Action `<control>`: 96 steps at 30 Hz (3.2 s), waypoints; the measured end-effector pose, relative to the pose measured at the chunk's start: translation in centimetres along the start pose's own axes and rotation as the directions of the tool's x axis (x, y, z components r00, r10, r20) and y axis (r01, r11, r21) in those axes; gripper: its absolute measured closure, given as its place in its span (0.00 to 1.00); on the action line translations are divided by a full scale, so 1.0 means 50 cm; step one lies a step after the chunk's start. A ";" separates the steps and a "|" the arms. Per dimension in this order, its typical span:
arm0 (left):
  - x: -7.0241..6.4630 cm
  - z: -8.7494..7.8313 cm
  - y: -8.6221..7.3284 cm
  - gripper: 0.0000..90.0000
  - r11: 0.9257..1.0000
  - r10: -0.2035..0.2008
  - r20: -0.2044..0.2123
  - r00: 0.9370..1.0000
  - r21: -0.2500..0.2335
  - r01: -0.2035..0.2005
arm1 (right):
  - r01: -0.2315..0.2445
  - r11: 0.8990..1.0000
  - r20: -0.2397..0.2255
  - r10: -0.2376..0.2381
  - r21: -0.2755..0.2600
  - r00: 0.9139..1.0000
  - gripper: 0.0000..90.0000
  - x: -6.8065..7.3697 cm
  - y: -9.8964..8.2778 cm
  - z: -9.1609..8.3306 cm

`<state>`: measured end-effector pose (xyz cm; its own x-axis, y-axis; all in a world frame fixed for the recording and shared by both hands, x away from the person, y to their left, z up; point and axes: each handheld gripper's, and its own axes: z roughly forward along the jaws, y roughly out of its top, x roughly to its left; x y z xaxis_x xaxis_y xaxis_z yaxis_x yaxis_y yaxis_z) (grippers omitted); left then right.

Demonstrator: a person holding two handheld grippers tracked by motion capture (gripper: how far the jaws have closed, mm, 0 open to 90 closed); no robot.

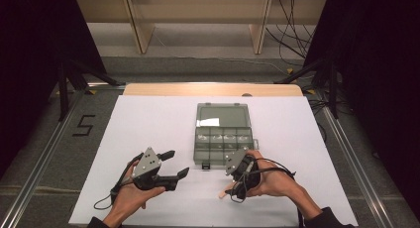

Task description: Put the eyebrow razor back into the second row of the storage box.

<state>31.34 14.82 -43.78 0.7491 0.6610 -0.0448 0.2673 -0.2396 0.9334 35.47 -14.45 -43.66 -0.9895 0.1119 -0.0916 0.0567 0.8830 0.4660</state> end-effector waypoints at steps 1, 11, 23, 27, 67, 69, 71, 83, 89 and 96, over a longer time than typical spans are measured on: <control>0.000 0.000 0.000 0.29 1.000 0.000 0.000 1.000 0.000 0.000 | 0.000 1.000 0.000 0.000 0.000 1.000 0.27 0.000 0.000 0.000; -0.001 0.001 -0.002 0.28 1.000 0.003 0.000 1.000 0.001 -0.003 | 0.029 0.999 -0.009 -0.028 0.040 1.000 0.30 0.002 -0.001 0.012; 0.000 0.002 -0.005 0.27 1.000 0.009 0.006 1.000 0.000 -0.009 | 0.092 0.987 -0.051 -0.086 0.130 0.995 0.36 0.003 0.001 0.040; 0.000 0.002 -0.006 0.27 1.000 0.004 0.002 1.000 0.006 -0.004 | 0.101 0.983 -0.065 -0.092 0.155 0.994 0.41 0.004 0.003 0.047; 0.006 0.003 -0.009 0.28 1.000 0.008 -0.002 1.000 0.011 -0.008 | 0.084 0.971 -0.155 -0.050 0.224 0.987 0.82 0.000 0.007 0.055; 0.006 0.003 -0.009 0.28 1.000 0.009 -0.002 1.000 0.011 -0.008 | 0.086 0.969 -0.151 -0.052 0.230 0.987 0.82 0.001 0.009 0.055; 0.006 0.003 -0.010 0.28 1.000 0.009 -0.003 1.000 0.012 -0.009 | 0.087 0.968 -0.147 -0.053 0.236 0.988 0.82 0.002 0.010 0.055; 0.007 0.003 -0.009 0.28 1.000 0.010 -0.004 1.000 0.010 -0.010 | 0.071 0.972 -0.113 -0.046 0.224 0.992 0.82 0.004 0.019 0.041; 0.007 0.003 -0.009 0.28 1.000 0.009 -0.006 1.000 0.008 -0.009 | 0.033 0.987 -0.062 -0.023 0.155 0.998 0.82 -0.014 0.021 0.009; 0.006 0.005 -0.009 0.28 1.000 -0.005 0.000 1.000 -0.001 0.005 | -0.008 0.995 -0.017 0.010 0.096 1.000 0.82 -0.036 0.019 -0.023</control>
<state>31.59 14.97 -44.31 0.7479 0.6620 -0.0493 0.2704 -0.2361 0.9334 37.15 -14.36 -42.03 -0.9909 0.1131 -0.0723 0.0775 0.9218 0.3798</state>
